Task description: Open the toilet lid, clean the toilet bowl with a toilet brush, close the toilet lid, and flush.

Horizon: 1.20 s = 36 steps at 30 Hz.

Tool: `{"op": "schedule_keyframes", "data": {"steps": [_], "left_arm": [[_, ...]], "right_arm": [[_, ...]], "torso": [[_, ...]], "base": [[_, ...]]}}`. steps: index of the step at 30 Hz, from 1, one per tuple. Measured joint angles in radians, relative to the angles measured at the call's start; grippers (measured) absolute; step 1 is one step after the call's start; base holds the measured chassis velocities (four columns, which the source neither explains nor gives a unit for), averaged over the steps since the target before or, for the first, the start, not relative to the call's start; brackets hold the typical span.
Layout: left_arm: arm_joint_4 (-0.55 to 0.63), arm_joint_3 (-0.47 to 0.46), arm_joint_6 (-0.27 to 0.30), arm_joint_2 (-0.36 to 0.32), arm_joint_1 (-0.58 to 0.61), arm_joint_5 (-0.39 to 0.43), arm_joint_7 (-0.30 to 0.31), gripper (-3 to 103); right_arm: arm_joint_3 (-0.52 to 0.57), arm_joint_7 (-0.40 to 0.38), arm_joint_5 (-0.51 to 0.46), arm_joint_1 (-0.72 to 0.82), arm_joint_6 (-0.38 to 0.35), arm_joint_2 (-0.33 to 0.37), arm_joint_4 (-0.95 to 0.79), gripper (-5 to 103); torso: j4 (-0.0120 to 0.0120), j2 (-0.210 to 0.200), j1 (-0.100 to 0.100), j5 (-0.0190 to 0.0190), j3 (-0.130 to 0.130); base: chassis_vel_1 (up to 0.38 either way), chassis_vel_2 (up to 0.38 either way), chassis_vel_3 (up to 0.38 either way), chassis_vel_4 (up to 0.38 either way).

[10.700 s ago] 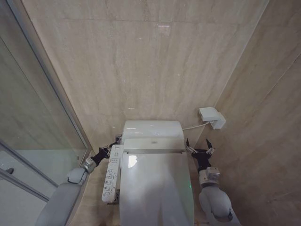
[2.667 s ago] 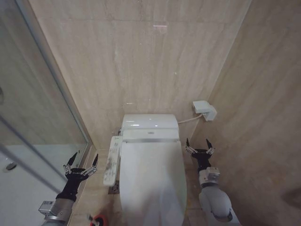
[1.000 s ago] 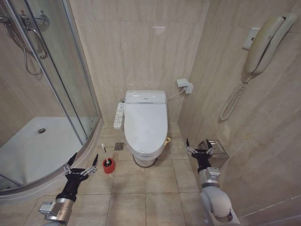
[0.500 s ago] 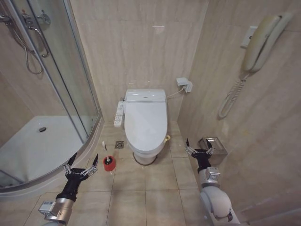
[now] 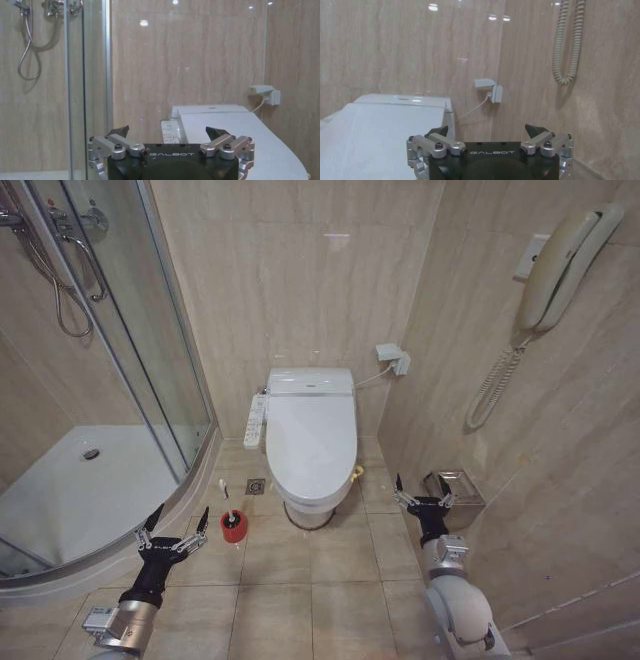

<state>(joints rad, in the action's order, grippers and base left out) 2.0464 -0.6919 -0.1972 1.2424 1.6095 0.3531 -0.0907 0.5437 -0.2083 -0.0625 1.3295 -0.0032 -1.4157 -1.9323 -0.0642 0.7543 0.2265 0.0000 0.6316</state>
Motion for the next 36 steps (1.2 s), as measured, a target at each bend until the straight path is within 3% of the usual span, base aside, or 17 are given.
{"op": "schedule_keyframes", "data": {"steps": [36], "left_arm": [[0.0,0.0,0.0,0.0,0.0,0.0,0.0,100]], "right_arm": [[0.0,0.0,0.0,0.0,0.0,0.0,0.0,100]], "torso": [[0.0001,0.0,0.0,0.0001,0.0]], "base": [[0.018,-0.013,-0.016,0.012]]}}
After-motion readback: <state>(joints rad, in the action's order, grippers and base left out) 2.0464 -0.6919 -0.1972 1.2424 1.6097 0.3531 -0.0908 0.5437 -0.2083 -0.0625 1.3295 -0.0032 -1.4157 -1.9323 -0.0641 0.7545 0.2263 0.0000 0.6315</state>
